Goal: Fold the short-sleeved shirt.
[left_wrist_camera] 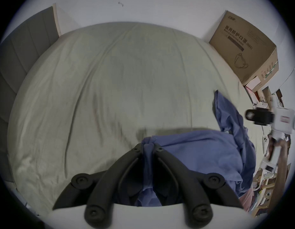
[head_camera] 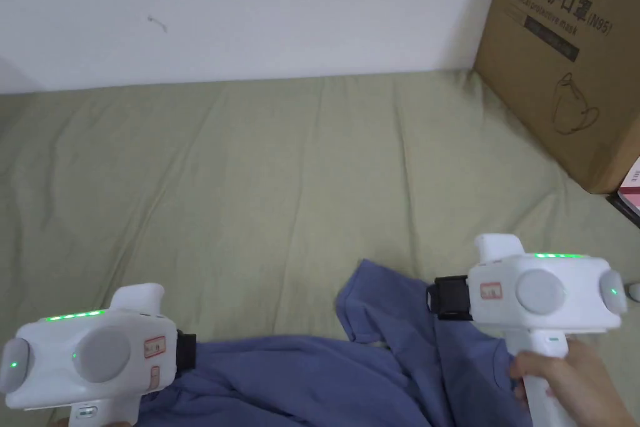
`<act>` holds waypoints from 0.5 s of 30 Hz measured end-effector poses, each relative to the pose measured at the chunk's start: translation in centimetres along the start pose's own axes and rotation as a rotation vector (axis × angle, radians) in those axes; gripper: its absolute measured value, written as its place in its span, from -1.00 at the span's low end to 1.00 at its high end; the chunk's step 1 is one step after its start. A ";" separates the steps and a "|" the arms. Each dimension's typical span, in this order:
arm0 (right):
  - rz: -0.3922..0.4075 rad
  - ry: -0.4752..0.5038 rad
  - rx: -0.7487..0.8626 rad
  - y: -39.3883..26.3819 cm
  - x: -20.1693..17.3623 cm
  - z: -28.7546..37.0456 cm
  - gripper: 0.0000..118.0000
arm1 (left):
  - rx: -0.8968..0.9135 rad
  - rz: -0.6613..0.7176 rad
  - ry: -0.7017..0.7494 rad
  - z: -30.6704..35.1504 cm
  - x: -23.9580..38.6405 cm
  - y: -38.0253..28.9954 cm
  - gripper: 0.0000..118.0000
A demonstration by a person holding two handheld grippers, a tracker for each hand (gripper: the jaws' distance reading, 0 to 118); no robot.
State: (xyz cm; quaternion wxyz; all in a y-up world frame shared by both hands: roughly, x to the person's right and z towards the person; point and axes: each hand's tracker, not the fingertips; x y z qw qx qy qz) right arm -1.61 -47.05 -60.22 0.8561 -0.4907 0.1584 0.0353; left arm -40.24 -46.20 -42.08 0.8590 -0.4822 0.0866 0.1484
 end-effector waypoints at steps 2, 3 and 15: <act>0.055 -0.003 -0.061 1.0 -0.1 -3.1 0.36 | 0.023 0.007 -0.026 1.2 -0.5 0.4 -0.87; 0.060 -0.003 -0.100 1.0 -0.1 -4.5 0.12 | 0.031 0.019 -0.043 1.6 -0.6 0.7 -0.87; -0.044 -0.021 -0.044 1.4 -0.8 1.5 -0.92 | 0.106 -0.012 -0.039 7.2 -0.9 0.8 -0.87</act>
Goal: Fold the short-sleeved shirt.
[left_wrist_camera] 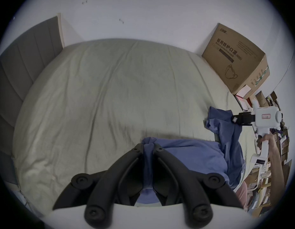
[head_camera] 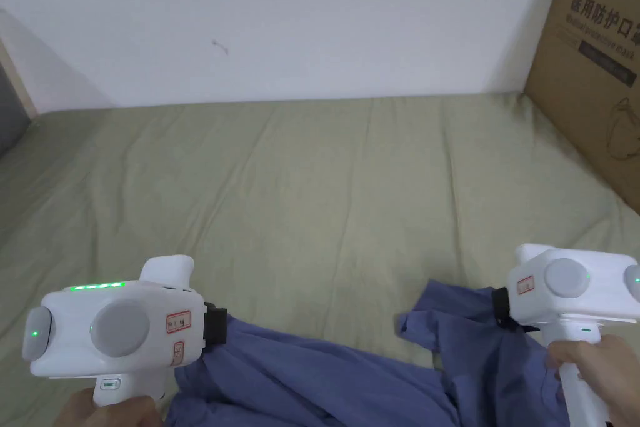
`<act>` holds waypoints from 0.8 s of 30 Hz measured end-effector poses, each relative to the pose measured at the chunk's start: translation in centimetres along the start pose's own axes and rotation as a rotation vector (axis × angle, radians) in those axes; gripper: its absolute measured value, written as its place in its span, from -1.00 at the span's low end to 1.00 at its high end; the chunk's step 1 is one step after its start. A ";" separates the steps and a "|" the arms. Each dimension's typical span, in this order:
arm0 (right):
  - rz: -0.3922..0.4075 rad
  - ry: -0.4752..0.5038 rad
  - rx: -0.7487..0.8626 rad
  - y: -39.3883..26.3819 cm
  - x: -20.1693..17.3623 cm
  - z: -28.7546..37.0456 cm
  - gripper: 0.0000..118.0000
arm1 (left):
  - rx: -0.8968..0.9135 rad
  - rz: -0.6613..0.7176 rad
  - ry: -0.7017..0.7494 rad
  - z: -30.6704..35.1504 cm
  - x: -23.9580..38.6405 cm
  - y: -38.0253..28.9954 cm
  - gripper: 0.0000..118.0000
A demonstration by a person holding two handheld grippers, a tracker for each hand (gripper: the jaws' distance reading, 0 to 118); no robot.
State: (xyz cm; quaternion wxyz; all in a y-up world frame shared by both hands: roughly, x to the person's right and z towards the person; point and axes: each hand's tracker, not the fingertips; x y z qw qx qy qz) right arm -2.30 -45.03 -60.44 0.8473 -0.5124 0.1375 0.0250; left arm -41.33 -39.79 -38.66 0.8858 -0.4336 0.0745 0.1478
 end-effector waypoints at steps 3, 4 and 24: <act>0.021 -0.011 0.104 1.5 0.2 5.3 -0.92 | 0.055 -0.010 0.029 3.2 -0.3 0.9 -0.87; 0.027 -0.022 0.133 2.4 0.3 7.5 -0.92 | 0.080 -0.002 0.039 4.4 -0.6 1.5 -0.87; -0.230 0.422 0.640 19.8 2.1 40.7 -0.92 | 0.533 -0.007 0.220 25.7 -0.3 19.6 -0.87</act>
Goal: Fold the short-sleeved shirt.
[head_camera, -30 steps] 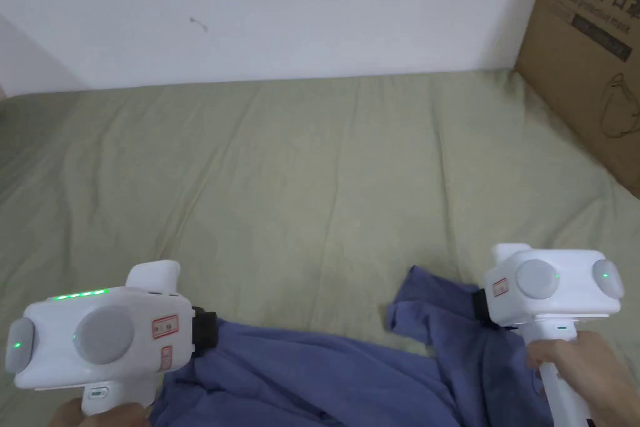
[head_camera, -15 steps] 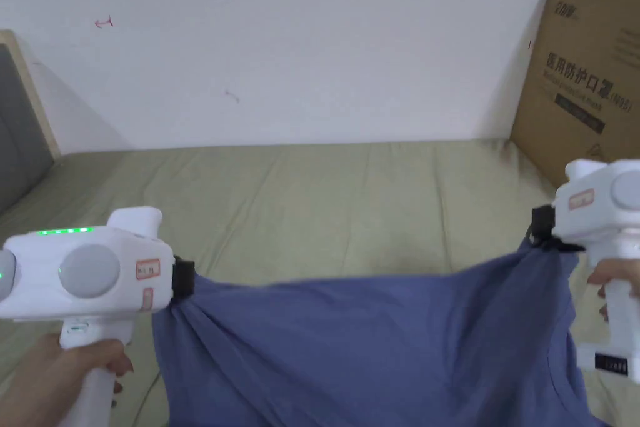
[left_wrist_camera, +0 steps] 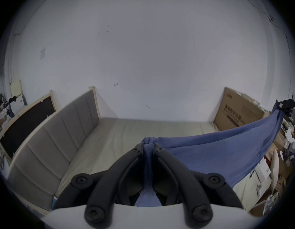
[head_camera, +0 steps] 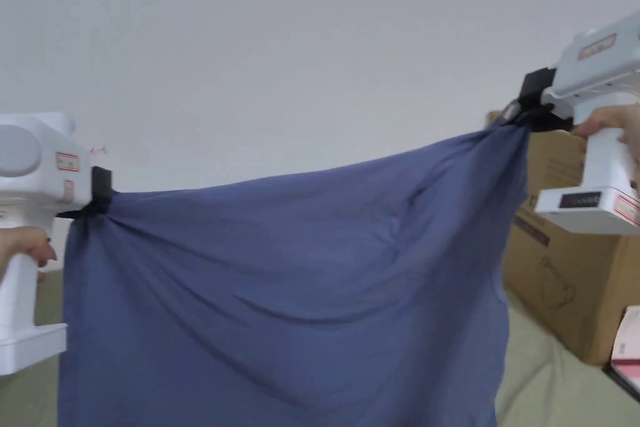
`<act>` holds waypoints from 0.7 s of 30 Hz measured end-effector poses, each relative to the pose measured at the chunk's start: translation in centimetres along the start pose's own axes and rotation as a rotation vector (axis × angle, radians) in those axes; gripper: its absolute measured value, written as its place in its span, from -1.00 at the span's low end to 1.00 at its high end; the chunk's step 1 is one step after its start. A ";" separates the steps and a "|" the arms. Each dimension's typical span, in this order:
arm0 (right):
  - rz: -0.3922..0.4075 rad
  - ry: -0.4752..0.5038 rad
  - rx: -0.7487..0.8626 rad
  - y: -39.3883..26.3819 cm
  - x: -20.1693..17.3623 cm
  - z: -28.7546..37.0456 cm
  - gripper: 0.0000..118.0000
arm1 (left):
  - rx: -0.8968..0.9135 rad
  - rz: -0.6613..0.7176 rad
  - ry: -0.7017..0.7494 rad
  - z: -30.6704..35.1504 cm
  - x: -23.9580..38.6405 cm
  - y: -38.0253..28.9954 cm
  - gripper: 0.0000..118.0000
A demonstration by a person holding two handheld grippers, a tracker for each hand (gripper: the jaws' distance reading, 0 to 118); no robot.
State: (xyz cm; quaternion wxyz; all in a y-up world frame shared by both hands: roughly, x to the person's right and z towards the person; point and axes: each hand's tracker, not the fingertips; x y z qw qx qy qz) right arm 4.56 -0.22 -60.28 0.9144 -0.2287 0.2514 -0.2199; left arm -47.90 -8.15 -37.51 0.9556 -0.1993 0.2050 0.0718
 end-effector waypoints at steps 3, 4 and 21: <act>0.086 -0.065 0.054 3.1 -3.7 1.3 -0.92 | 0.076 0.034 0.003 0.2 -0.7 3.9 -0.87; 0.102 -0.067 0.063 4.1 -4.7 1.8 -0.92 | 0.092 0.033 -0.006 0.1 -0.9 5.3 -0.87; 0.188 -0.227 -0.109 -4.8 2.0 -8.1 -0.92 | -0.054 -0.019 0.060 -11.4 0.6 -5.8 -0.87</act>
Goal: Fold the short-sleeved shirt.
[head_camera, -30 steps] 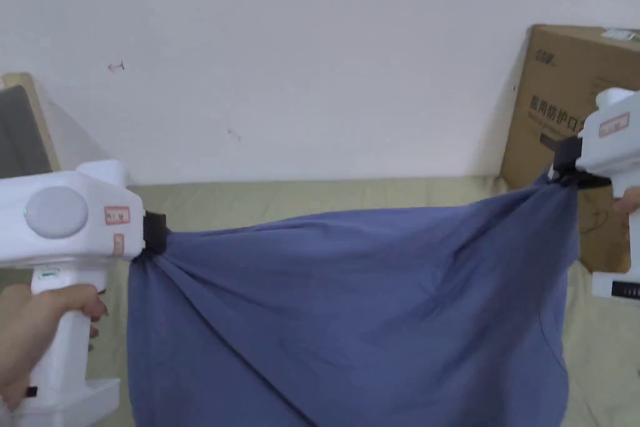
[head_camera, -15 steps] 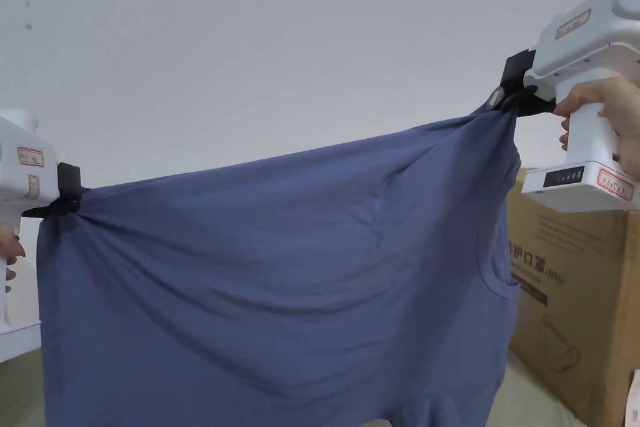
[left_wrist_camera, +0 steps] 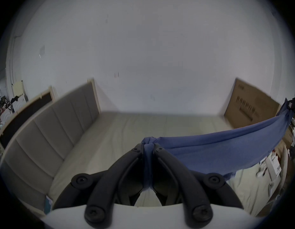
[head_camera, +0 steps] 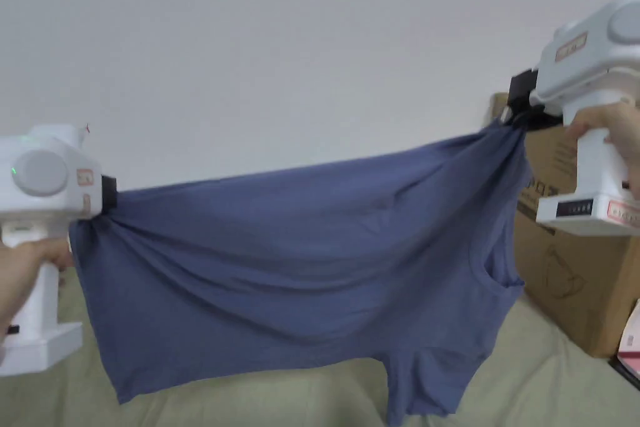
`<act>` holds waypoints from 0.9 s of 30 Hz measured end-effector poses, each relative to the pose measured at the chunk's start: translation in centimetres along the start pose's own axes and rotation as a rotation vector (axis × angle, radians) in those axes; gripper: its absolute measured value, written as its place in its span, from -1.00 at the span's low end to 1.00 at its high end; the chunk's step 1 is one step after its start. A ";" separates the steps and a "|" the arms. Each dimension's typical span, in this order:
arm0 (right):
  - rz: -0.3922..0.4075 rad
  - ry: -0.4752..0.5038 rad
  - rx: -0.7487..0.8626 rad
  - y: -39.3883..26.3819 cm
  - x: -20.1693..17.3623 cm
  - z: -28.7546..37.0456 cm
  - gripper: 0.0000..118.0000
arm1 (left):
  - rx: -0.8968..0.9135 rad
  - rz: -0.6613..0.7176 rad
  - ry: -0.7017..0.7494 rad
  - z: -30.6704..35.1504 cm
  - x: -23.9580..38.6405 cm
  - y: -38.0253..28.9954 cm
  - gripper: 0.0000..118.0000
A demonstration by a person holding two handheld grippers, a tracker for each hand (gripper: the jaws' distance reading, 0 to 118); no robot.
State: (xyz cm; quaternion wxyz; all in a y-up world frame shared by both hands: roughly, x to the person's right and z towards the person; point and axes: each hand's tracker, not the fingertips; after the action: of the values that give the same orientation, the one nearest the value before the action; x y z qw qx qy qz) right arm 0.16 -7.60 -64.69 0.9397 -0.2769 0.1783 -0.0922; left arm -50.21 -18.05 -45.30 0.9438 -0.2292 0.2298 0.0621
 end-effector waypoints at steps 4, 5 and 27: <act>0.053 -0.089 -0.147 -9.5 1.9 -6.6 -0.92 | -0.170 -0.015 0.016 -5.3 0.2 -10.0 -0.87; 0.054 -0.101 -0.182 -11.6 3.3 -8.7 -0.92 | -0.194 -0.017 0.022 -6.1 0.2 -12.6 -0.87; 0.064 -0.158 -0.645 -46.8 13.9 5.3 -0.90 | -0.539 -0.003 0.006 9.8 -4.5 -38.5 -0.74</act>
State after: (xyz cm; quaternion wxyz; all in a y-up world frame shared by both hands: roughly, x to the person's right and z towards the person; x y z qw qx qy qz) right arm 11.48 -47.60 -38.56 0.8169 -0.5607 0.1335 0.0204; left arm -41.69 -47.70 -19.88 0.8482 -0.4728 0.2072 0.1187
